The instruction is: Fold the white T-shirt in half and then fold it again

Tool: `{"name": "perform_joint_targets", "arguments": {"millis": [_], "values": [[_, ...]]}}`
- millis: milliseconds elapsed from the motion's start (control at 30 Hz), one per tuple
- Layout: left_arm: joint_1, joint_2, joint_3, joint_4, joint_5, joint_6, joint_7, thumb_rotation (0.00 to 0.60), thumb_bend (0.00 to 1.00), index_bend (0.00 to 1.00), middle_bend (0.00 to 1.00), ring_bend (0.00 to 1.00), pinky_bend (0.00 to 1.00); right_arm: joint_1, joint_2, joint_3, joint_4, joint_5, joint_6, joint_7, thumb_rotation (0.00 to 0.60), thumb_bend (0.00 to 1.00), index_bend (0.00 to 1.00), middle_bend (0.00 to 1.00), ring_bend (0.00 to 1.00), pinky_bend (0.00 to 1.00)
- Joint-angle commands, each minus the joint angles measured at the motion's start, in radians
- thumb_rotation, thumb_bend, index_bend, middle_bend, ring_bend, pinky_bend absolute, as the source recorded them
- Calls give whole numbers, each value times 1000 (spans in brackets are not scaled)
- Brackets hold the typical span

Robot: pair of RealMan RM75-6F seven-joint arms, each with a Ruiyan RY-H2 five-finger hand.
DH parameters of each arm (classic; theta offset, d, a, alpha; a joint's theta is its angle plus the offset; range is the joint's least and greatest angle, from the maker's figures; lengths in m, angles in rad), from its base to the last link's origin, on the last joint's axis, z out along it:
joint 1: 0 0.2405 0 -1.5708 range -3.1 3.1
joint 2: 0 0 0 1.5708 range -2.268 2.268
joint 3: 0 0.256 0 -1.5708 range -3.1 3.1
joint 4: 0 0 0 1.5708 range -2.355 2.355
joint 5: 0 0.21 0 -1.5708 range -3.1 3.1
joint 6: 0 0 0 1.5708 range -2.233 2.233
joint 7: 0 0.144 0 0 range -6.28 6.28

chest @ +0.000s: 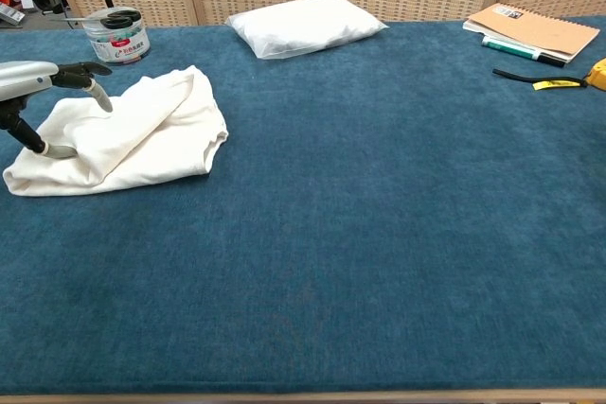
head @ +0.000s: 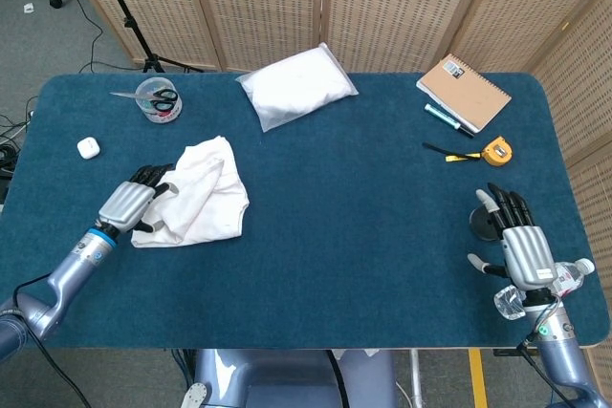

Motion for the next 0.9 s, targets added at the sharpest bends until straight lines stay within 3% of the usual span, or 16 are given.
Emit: {"name": "perform_joint_targets", "arguments": {"millis": [33, 167, 433, 667, 900], "values": [[3, -30, -5, 40, 0, 20, -5, 600, 289, 349, 0, 0, 0, 1, 0, 0, 2, 0, -1, 1, 600, 0, 0, 0, 0, 0], [5, -67, -2, 89, 6, 35, -26, 600, 325, 404, 0, 0, 0, 1, 1, 2, 3, 1, 0, 6, 600, 0, 0, 0, 0, 0], [11, -115, 6, 167, 36, 108, -78, 600, 495, 678, 0, 0, 0, 0, 3, 3, 3, 0, 3, 8, 600, 0, 0, 0, 0, 0], [-11, -122, 9, 155, 74, 174, -53, 600, 540, 706, 0, 0, 0, 0, 1, 2, 0, 0, 2, 0, 600, 0, 0, 0, 0, 0], [-37, -126, 25, 138, 139, 258, 103, 600, 529, 710, 0, 0, 0, -1, 0, 1, -2, 2, -1, -4, 600, 0, 0, 0, 0, 0]]}}
